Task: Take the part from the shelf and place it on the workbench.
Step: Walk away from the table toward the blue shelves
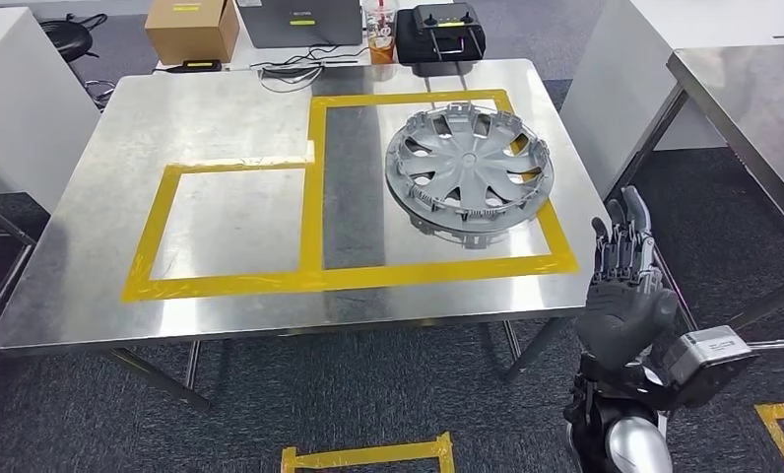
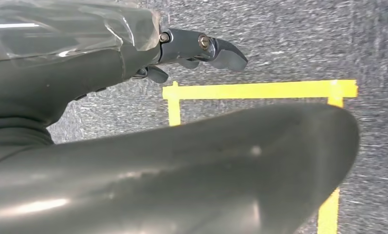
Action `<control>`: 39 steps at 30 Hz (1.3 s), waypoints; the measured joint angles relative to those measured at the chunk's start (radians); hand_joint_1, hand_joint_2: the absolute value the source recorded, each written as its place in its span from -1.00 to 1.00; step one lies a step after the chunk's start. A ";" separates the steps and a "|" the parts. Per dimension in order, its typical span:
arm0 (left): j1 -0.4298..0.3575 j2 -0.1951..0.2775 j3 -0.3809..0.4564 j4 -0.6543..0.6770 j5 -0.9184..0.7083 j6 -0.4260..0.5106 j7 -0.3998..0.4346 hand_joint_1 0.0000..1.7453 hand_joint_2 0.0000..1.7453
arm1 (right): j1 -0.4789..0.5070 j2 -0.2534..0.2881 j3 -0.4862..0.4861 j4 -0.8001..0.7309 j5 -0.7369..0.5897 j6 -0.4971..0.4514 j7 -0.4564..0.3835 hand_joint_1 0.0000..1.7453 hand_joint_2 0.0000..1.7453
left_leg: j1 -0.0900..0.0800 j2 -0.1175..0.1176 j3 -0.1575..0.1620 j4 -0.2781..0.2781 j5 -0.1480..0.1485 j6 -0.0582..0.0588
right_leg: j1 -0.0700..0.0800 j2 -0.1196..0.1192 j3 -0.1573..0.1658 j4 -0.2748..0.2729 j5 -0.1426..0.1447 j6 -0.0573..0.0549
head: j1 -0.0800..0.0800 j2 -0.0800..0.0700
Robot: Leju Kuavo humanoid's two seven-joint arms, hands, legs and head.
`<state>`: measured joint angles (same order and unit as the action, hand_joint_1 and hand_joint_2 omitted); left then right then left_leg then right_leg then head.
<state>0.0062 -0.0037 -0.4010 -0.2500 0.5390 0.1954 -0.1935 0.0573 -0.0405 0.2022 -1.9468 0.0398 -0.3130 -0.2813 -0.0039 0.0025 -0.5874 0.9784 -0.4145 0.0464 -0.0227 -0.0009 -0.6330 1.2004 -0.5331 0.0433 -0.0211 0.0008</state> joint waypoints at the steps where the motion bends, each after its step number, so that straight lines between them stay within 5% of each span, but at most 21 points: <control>1: 0.000 -0.001 -0.001 0.000 -0.002 0.001 0.001 -1.00 -1.00 | 0.001 0.001 -0.004 0.001 0.002 -0.005 0.005 -1.00 -1.00 | 0.000 0.000 -0.011 0.008 0.004 -0.004 | -0.002 0.000 0.054 -0.078 0.009 0.005 | 0.000 0.000; 3: -0.002 -0.001 -0.003 0.000 -0.009 0.003 0.004 -1.00 -1.00 | 0.006 0.001 -0.011 0.006 0.004 -0.018 0.013 -1.00 -1.00 | -0.002 -0.001 -0.027 0.023 0.010 -0.014 | 0.001 0.003 0.123 -0.182 0.018 -0.001 | -0.001 0.000; 7: -0.002 0.000 -0.014 0.002 -0.023 0.003 0.014 -1.00 -1.00 | 0.022 0.001 -0.031 0.027 0.036 -0.052 0.028 -1.00 -1.00 | 0.002 -0.004 -0.040 0.037 0.013 -0.040 | 0.002 0.004 0.118 -0.198 0.031 -0.034 | -0.003 0.000; 9: -0.001 0.000 -0.020 0.003 -0.028 0.003 0.018 -1.00 -1.00 | 0.029 0.001 -0.037 0.041 0.063 -0.071 0.039 -1.00 -1.00 | 0.007 -0.004 -0.061 0.096 -0.049 -0.052 | -0.002 0.002 0.103 -0.200 0.045 -0.051 | -0.005 0.000; 11: -0.001 0.002 -0.023 0.003 -0.031 0.001 0.020 -1.00 -1.00 | 0.040 0.001 -0.044 0.056 0.078 -0.082 0.050 -1.00 -1.00 | 0.011 -0.004 -0.097 0.220 -0.140 -0.062 | 0.000 0.001 0.085 -0.200 0.061 -0.057 | -0.006 0.000; 13: -0.001 0.003 -0.024 0.003 -0.033 -0.003 0.023 -1.00 -1.00 | 0.051 0.004 -0.052 0.069 0.095 -0.092 0.065 -1.00 -1.00 | 0.014 -0.004 -0.109 0.308 -0.174 -0.065 | 0.002 0.001 0.066 -0.198 0.078 -0.056 | -0.006 0.000; 15: -0.001 0.005 -0.024 0.003 -0.034 -0.006 0.025 -1.00 -1.00 | 0.059 0.012 -0.062 0.080 0.118 -0.104 0.087 -1.00 -1.00 | 0.013 -0.004 -0.050 0.256 -0.133 -0.059 | 0.005 0.002 0.048 -0.198 0.094 -0.053 | -0.007 0.000; 18: -0.003 0.010 -0.025 0.003 -0.034 -0.008 0.029 -1.00 -1.00 | 0.065 0.023 -0.076 0.103 0.132 -0.118 0.113 -1.00 -1.00 | 0.004 -0.005 0.092 0.048 -0.099 -0.036 | 0.008 0.001 0.034 -0.199 0.114 -0.042 | -0.006 0.000; 20: -0.003 0.015 -0.025 0.003 -0.035 -0.009 0.034 -1.00 -1.00 | 0.067 0.027 -0.086 0.129 0.124 -0.123 0.129 -1.00 -1.00 | -0.005 -0.005 0.114 0.005 -0.102 -0.026 | 0.004 -0.001 0.032 -0.203 0.128 -0.029 | -0.006 0.000; 23: -0.004 0.021 -0.027 0.003 -0.036 -0.015 0.042 -1.00 -1.00 | 0.073 0.031 -0.106 0.175 0.111 -0.126 0.165 -1.00 -1.00 | -0.007 0.001 0.101 -0.017 -0.067 -0.005 | 0.002 -0.001 0.023 -0.197 0.125 -0.017 | -0.006 0.000; 27: -0.005 0.022 -0.036 0.003 -0.037 -0.026 0.051 -1.00 -1.00 | 0.076 0.035 -0.145 0.256 0.065 -0.115 0.226 -1.00 -1.00 | -0.004 0.005 0.055 -0.032 -0.014 0.012 | 0.003 -0.001 -0.051 0.013 -0.021 -0.031 | -0.002 0.000; 29: -0.004 0.023 -0.040 0.003 -0.036 -0.028 0.056 -1.00 -1.00 | 0.078 0.037 -0.165 0.305 0.041 -0.106 0.261 -1.00 -1.00 | -0.004 0.005 0.025 -0.028 0.007 0.009 | 0.000 -0.001 -0.045 0.071 -0.029 -0.014 | -0.002 0.000; 30: -0.004 0.023 -0.042 0.003 -0.036 -0.028 0.059 -1.00 -1.00 | 0.078 0.037 -0.175 0.333 0.026 -0.101 0.283 -1.00 -1.00 | -0.003 0.005 0.010 -0.025 0.015 0.007 | -0.002 -0.001 -0.015 0.046 -0.010 -0.002 | -0.002 0.000; 32: -0.003 0.023 -0.044 0.003 -0.035 -0.028 0.064 -1.00 -1.00 | 0.076 0.038 -0.195 0.398 -0.010 -0.087 0.319 -1.00 -1.00 | -0.002 0.004 -0.018 -0.010 0.028 -0.001 | -0.005 -0.002 0.087 -0.088 0.019 0.012 | -0.002 0.000; 34: -0.002 0.025 -0.047 0.002 -0.033 -0.028 0.068 -1.00 -1.00 | 0.073 0.039 -0.213 0.466 -0.039 -0.079 0.338 -1.00 -1.00 | -0.004 0.003 -0.037 0.007 0.038 -0.012 | -0.003 0.000 0.155 -0.197 0.012 0.003 | -0.004 0.000; 37: 0.002 0.031 -0.052 0.002 -0.031 -0.028 0.076 -1.00 -1.00 | 0.069 0.041 -0.237 0.581 -0.059 -0.075 0.369 -1.00 -1.00 | 0.000 0.002 -0.047 0.018 0.051 -0.030 | 0.001 0.000 0.154 -0.220 0.012 -0.023 | -0.007 0.000; 39: 0.006 0.034 -0.057 0.002 -0.028 -0.028 0.081 -1.00 -1.00 | 0.065 0.043 -0.251 0.660 -0.064 -0.071 0.385 -1.00 -1.00 | 0.006 0.000 -0.061 0.052 0.007 -0.043 | -0.002 -0.003 0.142 -0.221 0.029 -0.043 | -0.007 0.000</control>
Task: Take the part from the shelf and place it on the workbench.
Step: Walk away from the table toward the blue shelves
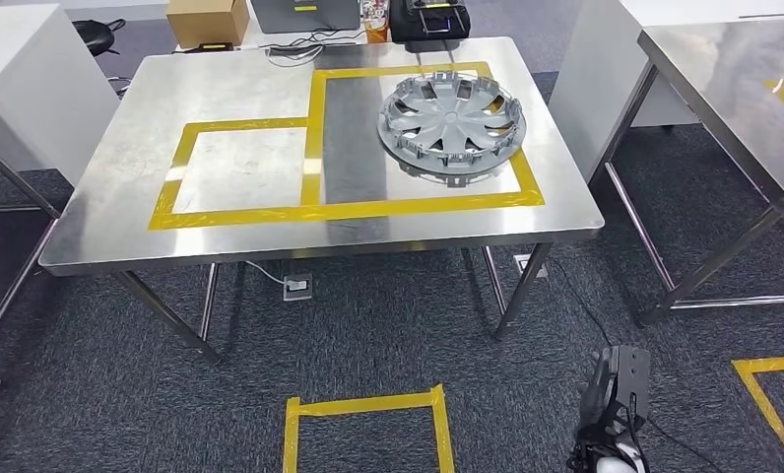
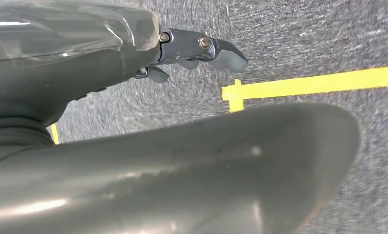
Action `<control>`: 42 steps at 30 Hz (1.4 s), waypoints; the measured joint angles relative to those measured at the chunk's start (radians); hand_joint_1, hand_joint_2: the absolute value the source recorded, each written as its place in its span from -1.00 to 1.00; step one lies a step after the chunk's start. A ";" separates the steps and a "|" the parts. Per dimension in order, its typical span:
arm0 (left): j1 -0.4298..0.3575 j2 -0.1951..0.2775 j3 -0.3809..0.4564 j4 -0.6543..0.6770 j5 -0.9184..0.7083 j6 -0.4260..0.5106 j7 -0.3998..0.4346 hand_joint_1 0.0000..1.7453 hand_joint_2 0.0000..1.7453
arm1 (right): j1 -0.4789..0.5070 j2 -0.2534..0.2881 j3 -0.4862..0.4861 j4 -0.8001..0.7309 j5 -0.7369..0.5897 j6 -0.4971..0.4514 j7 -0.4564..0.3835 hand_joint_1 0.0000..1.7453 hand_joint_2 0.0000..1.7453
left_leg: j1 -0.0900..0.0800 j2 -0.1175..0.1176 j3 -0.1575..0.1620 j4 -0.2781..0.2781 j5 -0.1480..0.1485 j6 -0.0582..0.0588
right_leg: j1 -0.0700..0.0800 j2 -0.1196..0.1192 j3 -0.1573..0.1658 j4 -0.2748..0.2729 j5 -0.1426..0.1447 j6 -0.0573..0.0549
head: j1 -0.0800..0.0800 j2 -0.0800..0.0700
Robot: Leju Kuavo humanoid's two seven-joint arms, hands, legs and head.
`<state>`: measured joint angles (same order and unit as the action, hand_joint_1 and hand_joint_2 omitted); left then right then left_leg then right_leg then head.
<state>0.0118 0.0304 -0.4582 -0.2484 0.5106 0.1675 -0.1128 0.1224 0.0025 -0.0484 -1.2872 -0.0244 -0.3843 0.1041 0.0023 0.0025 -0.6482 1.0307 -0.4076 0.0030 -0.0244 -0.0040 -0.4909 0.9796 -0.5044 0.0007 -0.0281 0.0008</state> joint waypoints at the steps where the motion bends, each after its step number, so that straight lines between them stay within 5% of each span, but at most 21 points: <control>1: 0.002 0.002 -0.003 0.000 0.001 0.000 0.002 -1.00 -1.00 | -0.001 0.001 -0.006 0.035 -0.001 0.002 0.006 -1.00 -1.00 | 0.003 -0.001 -0.015 0.045 -0.046 -0.006 | -0.002 -0.001 -0.009 -0.001 0.010 -0.007 | 0.000 0.000; 3: 0.003 0.006 -0.010 -0.001 0.003 0.000 0.008 -1.00 -1.00 | -0.003 0.002 -0.017 0.103 0.004 0.008 0.014 -1.00 -1.00 | 0.008 -0.001 -0.048 0.176 -0.139 -0.016 | 0.000 -0.002 -0.032 0.000 0.029 -0.011 | -0.002 0.000; 5: 0.004 0.010 -0.016 -0.003 0.006 0.001 0.013 -1.00 -1.00 | -0.005 0.002 -0.025 0.172 0.020 0.014 0.023 -1.00 -1.00 | 0.011 -0.001 -0.046 0.248 -0.157 -0.020 | 0.001 -0.001 -0.053 0.002 0.048 -0.008 | -0.002 0.000; 7: 0.004 0.013 -0.023 -0.008 0.012 0.004 0.016 -1.00 -1.00 | -0.011 0.001 -0.031 0.248 0.040 0.022 0.031 -1.00 -1.00 | 0.013 -0.001 0.031 0.175 -0.109 -0.017 | 0.000 0.000 -0.071 0.003 0.064 -0.002 | -0.002 0.000; 9: 0.001 0.018 -0.033 -0.014 0.014 0.010 0.020 -1.00 -1.00 | -0.020 0.001 -0.032 0.320 0.055 0.028 0.033 -1.00 -1.00 | 0.010 -0.006 0.138 0.024 -0.091 -0.008 | 0.001 0.001 -0.082 0.004 0.078 0.007 | -0.002 0.000; 12: -0.001 0.024 -0.045 -0.022 0.015 0.015 0.027 -1.00 -1.00 | -0.036 -0.002 -0.033 0.421 0.070 0.035 0.032 -1.00 -1.00 | -0.002 -0.010 0.185 -0.058 -0.100 0.007 | -0.001 0.000 -0.087 0.000 0.098 0.028 | -0.003 0.000; 15: -0.005 0.028 -0.058 -0.028 0.016 0.015 0.035 -1.00 -1.00 | -0.045 -0.006 -0.032 0.519 0.084 0.041 0.032 -1.00 -1.00 | 0.000 -0.004 0.165 -0.075 -0.067 0.033 | -0.002 0.000 -0.104 0.025 0.078 0.035 | -0.002 0.000; 18: -0.009 0.029 -0.067 -0.033 0.022 0.015 0.039 -1.00 -1.00 | -0.052 -0.013 -0.030 0.597 0.091 0.045 0.032 -1.00 -1.00 | -0.005 -0.001 0.125 -0.080 -0.031 0.049 | 0.000 0.001 -0.159 0.188 -0.042 0.019 | 0.003 0.000; 20: -0.009 0.029 -0.070 -0.033 0.030 0.014 0.041 -1.00 -1.00 | -0.055 -0.016 -0.029 0.640 0.092 0.048 0.032 -1.00 -1.00 | -0.010 0.001 0.096 -0.076 -0.009 0.050 | 0.000 0.001 -0.169 0.276 -0.071 0.026 | 0.003 0.000; 21: -0.009 0.029 -0.071 -0.033 0.034 0.013 0.042 -1.00 -1.00 | -0.057 -0.016 -0.029 0.660 0.091 0.052 0.032 -1.00 -1.00 | -0.011 0.002 0.082 -0.072 0.001 0.048 | 0.000 0.001 -0.151 0.272 -0.057 0.036 | 0.003 0.000; 23: -0.009 0.029 -0.074 -0.033 0.042 0.013 0.042 -1.00 -1.00 | -0.065 -0.017 -0.028 0.694 0.087 0.063 0.032 -1.00 -1.00 | -0.011 0.002 0.051 -0.060 0.016 0.043 | 0.000 0.001 -0.066 0.164 -0.018 0.050 | 0.003 0.000; 25: -0.009 0.029 -0.076 -0.033 0.050 0.013 0.040 -1.00 -1.00 | -0.076 -0.017 -0.028 0.722 0.082 0.075 0.032 -1.00 -1.00 | -0.012 0.004 0.027 -0.042 0.028 0.033 | 0.004 0.002 0.011 0.039 -0.016 0.042 | 0.004 0.000; 28: -0.008 0.030 -0.081 -0.033 0.053 0.015 0.038 -1.00 -1.00 | -0.089 -0.017 -0.027 0.762 0.072 0.093 0.031 -1.00 -1.00 | -0.010 0.004 0.014 -0.033 0.045 0.015 | 0.010 0.003 0.018 0.001 -0.018 0.016 | 0.004 0.000; 29: -0.007 0.030 -0.083 -0.033 0.053 0.015 0.038 -1.00 -1.00 | -0.094 -0.017 -0.027 0.774 0.069 0.099 0.031 -1.00 -1.00 | -0.007 0.002 0.010 -0.028 0.041 0.008 | 0.009 0.002 0.013 0.001 -0.010 0.007 | 0.005 0.000; 31: -0.006 0.031 -0.086 -0.033 0.054 0.015 0.038 -1.00 -1.00 | -0.102 -0.015 -0.026 0.796 0.063 0.112 0.029 -1.00 -1.00 | -0.001 -0.001 -0.009 0.022 -0.022 -0.006 | 0.005 0.000 -0.004 -0.002 0.010 -0.009 | 0.004 0.000; 33: -0.008 0.033 -0.089 -0.033 0.054 0.015 0.038 -1.00 -1.00 | -0.108 -0.015 -0.025 0.814 0.058 0.120 0.027 -1.00 -1.00 | 0.005 -0.001 -0.039 0.139 -0.124 -0.018 | 0.004 -0.001 -0.028 -0.001 0.031 -0.015 | 0.002 0.000; 35: -0.010 0.034 -0.092 -0.033 0.054 0.014 0.038 -1.00 -1.00 | -0.109 -0.015 -0.024 0.829 0.056 0.125 0.025 -1.00 -1.00 | 0.011 -0.001 -0.046 0.237 -0.164 -0.025 | 0.004 -0.001 -0.052 0.001 0.052 -0.012 | 0.002 0.000; 37: -0.011 0.035 -0.095 -0.033 0.054 0.013 0.038 -1.00 -1.00 | -0.110 -0.014 -0.023 0.841 0.055 0.131 0.022 -1.00 -1.00 | 0.015 -0.001 0.009 0.209 -0.127 -0.026 | 0.003 -0.001 -0.074 0.003 0.071 -0.006 | 0.002 0.000; 39: -0.014 0.037 -0.097 -0.033 0.054 0.013 0.038 -1.00 -1.00 | -0.111 -0.013 -0.022 0.850 0.054 0.135 0.019 -1.00 -1.00 | 0.016 -0.003 0.117 0.070 -0.096 -0.021 | 0.003 0.000 -0.092 0.005 0.088 0.004 | 0.002 0.000; 40: -0.016 0.038 -0.097 -0.033 0.054 0.013 0.038 -1.00 -1.00 | -0.112 -0.013 -0.022 0.853 0.054 0.135 0.017 -1.00 -1.00 | 0.014 -0.005 0.160 0.006 -0.097 -0.017 | 0.004 0.000 -0.098 0.004 0.097 0.010 | 0.003 0.000; 42: -0.018 0.039 -0.098 -0.033 0.055 0.012 0.039 -1.00 -1.00 | -0.117 -0.012 -0.022 0.858 0.053 0.136 0.015 -1.00 -1.00 | 0.006 -0.008 0.187 -0.053 -0.111 -0.005 | 0.004 0.000 -0.104 0.001 0.113 0.024 | 0.004 0.000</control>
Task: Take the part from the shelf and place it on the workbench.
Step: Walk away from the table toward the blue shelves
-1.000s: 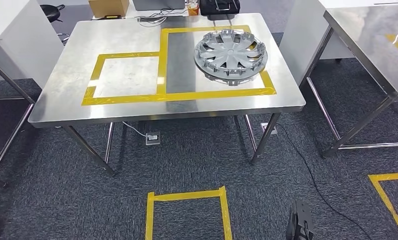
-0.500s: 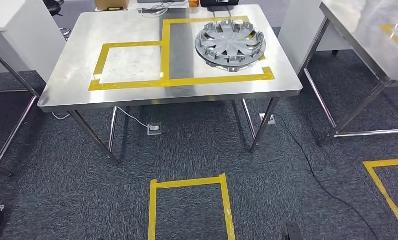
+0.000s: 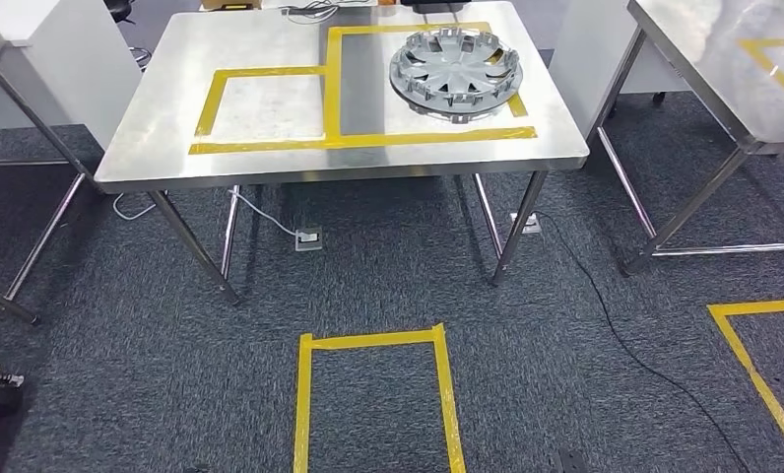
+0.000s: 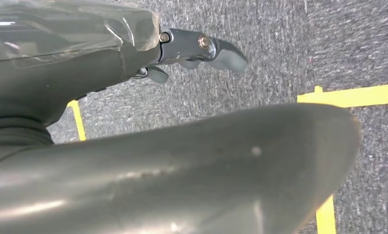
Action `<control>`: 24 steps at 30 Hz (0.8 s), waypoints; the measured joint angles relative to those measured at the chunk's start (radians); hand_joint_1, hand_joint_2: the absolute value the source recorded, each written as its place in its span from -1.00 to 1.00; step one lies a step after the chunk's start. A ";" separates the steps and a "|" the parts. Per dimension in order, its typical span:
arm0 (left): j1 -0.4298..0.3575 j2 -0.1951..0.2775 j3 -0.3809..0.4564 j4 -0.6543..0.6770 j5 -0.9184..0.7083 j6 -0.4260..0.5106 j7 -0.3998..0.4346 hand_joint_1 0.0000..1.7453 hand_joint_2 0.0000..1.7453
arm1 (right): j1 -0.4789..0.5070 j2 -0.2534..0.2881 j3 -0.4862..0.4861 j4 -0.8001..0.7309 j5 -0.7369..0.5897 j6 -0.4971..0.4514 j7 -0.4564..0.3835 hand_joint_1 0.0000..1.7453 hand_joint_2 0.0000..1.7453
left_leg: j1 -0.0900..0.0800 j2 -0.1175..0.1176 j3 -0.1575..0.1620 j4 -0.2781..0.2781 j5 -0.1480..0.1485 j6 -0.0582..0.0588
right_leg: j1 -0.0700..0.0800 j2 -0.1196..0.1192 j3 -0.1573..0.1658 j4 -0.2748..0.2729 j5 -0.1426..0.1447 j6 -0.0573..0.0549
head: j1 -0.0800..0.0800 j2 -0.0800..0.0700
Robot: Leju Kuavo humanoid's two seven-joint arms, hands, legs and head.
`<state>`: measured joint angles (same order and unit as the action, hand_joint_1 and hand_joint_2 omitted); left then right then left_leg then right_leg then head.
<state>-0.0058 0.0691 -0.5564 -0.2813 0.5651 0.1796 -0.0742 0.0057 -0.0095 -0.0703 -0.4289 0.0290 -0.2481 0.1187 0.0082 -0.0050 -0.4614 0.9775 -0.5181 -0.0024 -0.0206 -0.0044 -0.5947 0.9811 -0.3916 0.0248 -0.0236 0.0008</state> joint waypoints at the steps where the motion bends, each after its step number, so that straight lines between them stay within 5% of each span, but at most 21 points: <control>1: 0.000 0.001 0.000 0.000 0.001 0.000 0.000 -1.00 -1.00 | -0.002 0.000 0.000 0.003 -0.001 0.001 -0.001 -1.00 -1.00 | -0.003 0.000 -0.007 -0.002 0.005 0.008 | -0.001 0.000 -0.001 -0.003 0.008 0.008 | 0.000 0.000; 3: -0.001 0.002 -0.001 0.000 0.005 0.000 0.001 -1.00 -1.00 | -0.003 0.000 0.000 0.013 -0.005 0.002 -0.003 -1.00 -1.00 | -0.004 0.005 -0.020 -0.009 0.024 0.028 | -0.003 0.000 -0.012 0.013 -0.004 0.014 | 0.001 0.000; 4: -0.002 0.002 -0.002 0.000 0.008 0.000 0.001 -1.00 -1.00 | -0.003 0.000 0.001 0.017 -0.008 0.002 -0.004 -1.00 -1.00 | -0.003 0.007 -0.030 -0.013 0.036 0.038 | -0.003 0.001 -0.026 0.044 -0.034 0.009 | 0.003 0.000; 7: -0.004 0.002 -0.007 0.000 0.013 0.000 0.001 -1.00 -1.00 | -0.008 0.000 0.002 0.028 -0.019 0.002 -0.013 -1.00 -1.00 | -0.009 0.010 -0.069 -0.014 0.071 0.053 | -0.003 0.001 -0.083 0.229 -0.159 -0.009 | 0.007 0.000; 9: -0.004 0.002 -0.013 0.000 0.016 0.000 0.001 -1.00 -1.00 | -0.011 -0.001 0.005 0.036 -0.025 0.002 -0.020 -1.00 -1.00 | -0.015 0.011 -0.096 -0.010 0.092 0.055 | -0.003 0.002 -0.080 0.297 -0.177 -0.001 | 0.007 0.000; 11: -0.004 0.001 -0.017 0.000 0.019 0.000 0.001 -1.00 -1.00 | -0.014 -0.001 0.008 0.040 -0.032 0.002 -0.024 -1.00 -1.00 | -0.018 0.011 -0.123 -0.004 0.109 0.054 | -0.002 0.001 -0.003 0.212 -0.140 0.012 | 0.008 0.000; 14: -0.004 0.001 -0.025 0.000 0.026 0.000 0.002 -1.00 -1.00 | -0.021 -0.003 0.014 0.043 -0.039 0.002 -0.031 -1.00 -1.00 | -0.020 0.011 -0.149 0.008 0.128 0.043 | 0.007 0.001 0.121 0.017 -0.122 0.003 | 0.008 0.000; 17: -0.003 0.001 -0.033 -0.001 0.033 0.002 0.003 -1.00 -1.00 | -0.022 -0.006 0.017 0.047 -0.043 0.001 -0.035 -1.00 -1.00 | -0.016 0.011 -0.156 0.006 0.150 0.024 | 0.014 0.002 0.124 -0.017 -0.117 -0.015 | 0.010 0.000; 19: -0.001 0.001 -0.037 -0.001 0.035 0.004 0.003 -1.00 -1.00 | -0.024 -0.006 0.020 0.050 -0.046 0.001 -0.035 -1.00 -1.00 | -0.012 0.008 -0.167 0.022 0.129 0.010 | 0.009 0.001 0.113 -0.022 -0.099 -0.029 | 0.011 0.000; 22: -0.001 0.003 -0.042 -0.001 0.038 0.007 0.003 -1.00 -1.00 | -0.026 -0.005 0.025 0.053 -0.049 0.001 -0.035 -1.00 -1.00 | 0.000 0.005 -0.204 0.164 -0.003 -0.012 | 0.004 -0.001 0.087 -0.024 -0.071 -0.039 | 0.009 0.000; 24: -0.001 0.005 -0.045 -0.001 0.040 0.008 0.003 -1.00 -1.00 | -0.025 -0.005 0.027 0.056 -0.054 0.001 -0.035 -1.00 -1.00 | 0.007 0.005 -0.209 0.255 -0.045 -0.021 | 0.003 -0.001 0.065 -0.021 -0.054 -0.038 | 0.009 0.000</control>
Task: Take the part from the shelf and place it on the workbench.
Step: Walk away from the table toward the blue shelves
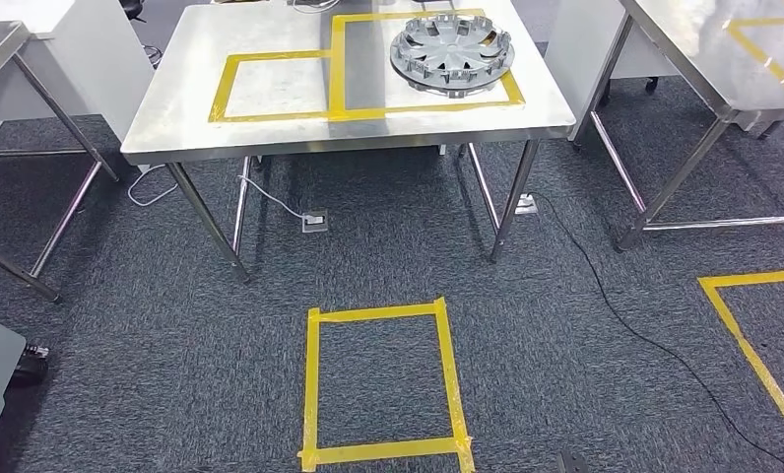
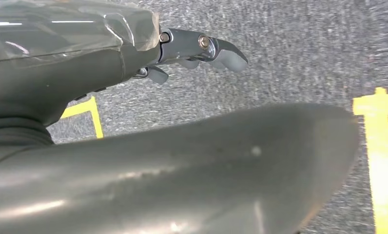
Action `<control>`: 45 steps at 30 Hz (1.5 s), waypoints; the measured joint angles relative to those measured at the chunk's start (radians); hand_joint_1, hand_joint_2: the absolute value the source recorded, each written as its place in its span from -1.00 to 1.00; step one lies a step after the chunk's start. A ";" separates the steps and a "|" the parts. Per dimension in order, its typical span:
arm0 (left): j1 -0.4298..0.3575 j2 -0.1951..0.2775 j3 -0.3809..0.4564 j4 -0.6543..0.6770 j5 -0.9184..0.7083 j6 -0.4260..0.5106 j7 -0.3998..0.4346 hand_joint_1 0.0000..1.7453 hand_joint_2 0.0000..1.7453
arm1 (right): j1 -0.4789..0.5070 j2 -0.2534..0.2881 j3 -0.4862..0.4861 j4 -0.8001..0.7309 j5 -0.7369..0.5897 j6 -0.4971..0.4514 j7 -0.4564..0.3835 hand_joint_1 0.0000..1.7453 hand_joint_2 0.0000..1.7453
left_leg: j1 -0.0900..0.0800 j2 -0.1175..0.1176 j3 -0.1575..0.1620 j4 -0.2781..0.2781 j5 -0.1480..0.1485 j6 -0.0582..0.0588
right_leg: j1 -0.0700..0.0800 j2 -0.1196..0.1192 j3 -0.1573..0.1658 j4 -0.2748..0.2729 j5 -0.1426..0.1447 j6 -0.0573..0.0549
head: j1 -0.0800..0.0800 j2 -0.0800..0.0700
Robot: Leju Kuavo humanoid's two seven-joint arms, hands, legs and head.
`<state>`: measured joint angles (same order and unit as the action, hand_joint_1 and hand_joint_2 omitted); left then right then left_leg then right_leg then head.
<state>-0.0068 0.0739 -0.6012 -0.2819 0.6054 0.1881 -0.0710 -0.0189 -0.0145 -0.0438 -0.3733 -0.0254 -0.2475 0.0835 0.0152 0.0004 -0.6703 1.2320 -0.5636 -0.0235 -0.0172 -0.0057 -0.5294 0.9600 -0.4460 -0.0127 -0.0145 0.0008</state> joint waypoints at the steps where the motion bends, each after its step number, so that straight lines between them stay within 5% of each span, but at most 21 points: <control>1: 0.000 0.000 -0.002 0.000 0.001 0.000 0.000 -1.00 -1.00 | 0.001 0.000 0.001 0.001 -0.003 0.000 0.000 -1.00 -1.00 | 0.003 0.000 0.017 0.003 0.011 -0.002 | -0.001 0.000 -0.012 0.002 0.007 0.003 | 0.000 0.000; 3: -0.001 0.001 -0.009 -0.001 0.003 0.000 0.000 -1.00 -1.00 | 0.005 0.000 0.003 0.001 -0.010 -0.002 0.000 -1.00 -1.00 | 0.007 0.000 0.096 -0.088 0.058 -0.002 | -0.003 0.002 -0.031 0.007 0.019 0.010 | 0.000 0.000; 6: -0.003 0.004 -0.021 -0.005 0.007 0.001 0.000 -1.00 -1.00 | 0.009 0.000 0.006 0.001 -0.019 -0.004 0.000 -1.00 -1.00 | 0.000 -0.003 0.198 -0.246 0.060 0.009 | -0.001 0.000 -0.049 0.012 0.035 0.028 | 0.000 0.000; 10: -0.002 0.006 -0.033 -0.008 0.012 0.002 0.000 -1.00 -1.00 | 0.018 0.000 0.014 0.001 -0.025 -0.005 0.000 -1.00 -1.00 | -0.007 0.000 0.192 -0.268 0.069 0.044 | -0.004 0.000 -0.068 0.031 0.036 0.048 | 0.002 0.000; 12: -0.002 0.006 -0.039 -0.010 0.014 0.002 0.000 -1.00 -1.00 | 0.023 0.000 0.017 0.001 -0.027 -0.005 0.000 -1.00 -1.00 | -0.007 0.003 0.181 -0.272 0.083 0.063 | -0.006 0.001 -0.114 0.131 -0.022 0.039 | 0.004 0.000; 15: -0.001 0.006 -0.044 -0.011 0.017 0.003 0.000 -1.00 -1.00 | 0.029 -0.003 0.018 0.000 -0.029 -0.005 0.000 -1.00 -1.00 | -0.015 0.004 0.163 -0.271 0.097 0.072 | -0.006 0.002 -0.178 0.312 -0.099 0.036 | 0.006 0.000; 16: 0.000 0.006 -0.045 -0.011 0.020 0.003 0.000 -1.00 -1.00 | 0.032 -0.003 0.019 0.000 -0.030 -0.005 0.000 -1.00 -1.00 | -0.017 0.004 0.159 -0.271 0.100 0.072 | -0.006 0.002 -0.168 0.313 -0.097 0.041 | 0.006 0.000; 18: 0.002 0.006 -0.049 -0.012 0.028 0.004 0.000 -1.00 -1.00 | 0.035 -0.005 0.022 -0.001 -0.033 -0.005 0.002 -1.00 -1.00 | -0.019 0.003 0.157 -0.268 0.102 0.070 | -0.005 0.002 -0.093 0.199 -0.058 0.050 | 0.006 0.000; 21: 0.002 0.005 -0.055 -0.015 0.038 0.005 -0.001 -1.00 -1.00 | 0.035 -0.009 0.026 -0.003 -0.038 -0.006 0.003 -1.00 -1.00 | -0.027 0.004 0.147 -0.255 0.102 0.062 | 0.001 0.002 0.000 0.032 -0.021 0.041 | 0.006 0.000; 25: 0.004 0.008 -0.064 -0.017 0.058 0.002 -0.001 -1.00 -1.00 | 0.040 -0.010 0.039 -0.003 -0.054 -0.007 0.008 -1.00 -1.00 | -0.023 0.003 0.132 -0.235 0.092 0.040 | -0.001 0.001 0.000 0.016 -0.010 0.019 | 0.005 0.000; 29: 0.003 0.013 -0.073 -0.017 0.067 -0.006 0.000 -1.00 -1.00 | 0.036 -0.009 0.048 -0.003 -0.074 -0.009 0.009 -1.00 -1.00 | -0.010 0.000 0.055 -0.024 -0.042 0.018 | -0.004 0.000 -0.013 0.018 0.004 0.004 | 0.001 0.000; 31: 0.003 0.015 -0.077 -0.017 0.070 -0.010 0.000 -1.00 -1.00 | 0.037 -0.010 0.050 -0.002 -0.083 -0.011 0.009 -1.00 -1.00 | -0.004 0.000 0.045 0.028 -0.058 0.012 | -0.004 0.000 -0.027 0.025 0.010 0.005 | 0.001 0.000; 36: -0.008 0.021 -0.090 -0.017 0.080 -0.012 0.000 -1.00 -1.00 | 0.036 -0.010 0.064 -0.002 -0.098 -0.012 0.001 -1.00 -1.00 | -0.003 -0.002 0.196 -0.229 0.041 0.021 | -0.002 0.003 -0.051 0.038 0.027 0.024 | 0.002 0.000; 40: -0.011 0.025 -0.098 -0.017 0.082 -0.015 0.000 -1.00 -1.00 | 0.035 -0.011 0.071 -0.001 -0.102 -0.012 -0.001 -1.00 -1.00 | -0.010 -0.001 0.179 -0.247 0.065 0.049 | -0.004 0.002 -0.066 0.042 0.039 0.044 | 0.004 0.000; 42: -0.014 0.026 -0.099 -0.017 0.083 -0.018 0.000 -1.00 0.00 | 0.035 -0.011 0.073 0.000 -0.105 -0.009 0.000 -1.00 -1.00 | -0.007 0.001 0.163 -0.256 0.085 0.065 | -0.006 0.003 -0.101 0.110 -0.007 0.039 | 0.006 0.000; 44: -0.015 0.026 -0.100 -0.017 0.085 -0.024 0.000 -1.00 1.00 | 0.034 -0.013 0.075 0.004 -0.110 -0.002 0.000 -1.00 -1.00 | -0.010 0.002 0.144 -0.255 0.100 0.071 | -0.007 0.004 -0.152 0.245 -0.083 0.031 | 0.009 0.000; 45: -0.015 0.027 -0.100 -0.017 0.086 -0.027 0.000 -1.00 1.00 | 0.034 -0.014 0.077 0.007 -0.114 0.002 0.001 -1.00 -0.50 | -0.012 0.003 0.136 -0.254 0.107 0.071 | -0.007 0.004 -0.167 0.299 -0.107 0.032 | 0.009 0.000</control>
<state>-0.0219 0.1007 -0.7014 -0.2987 0.6914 0.1614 -0.0713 0.0148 -0.0286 0.0336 -0.3667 -0.1394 -0.2450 0.0844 0.0035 0.0029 -0.5348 0.9783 -0.4569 0.0475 -0.0240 -0.0018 -0.6967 1.2592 -0.5531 0.0190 -0.0051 0.0008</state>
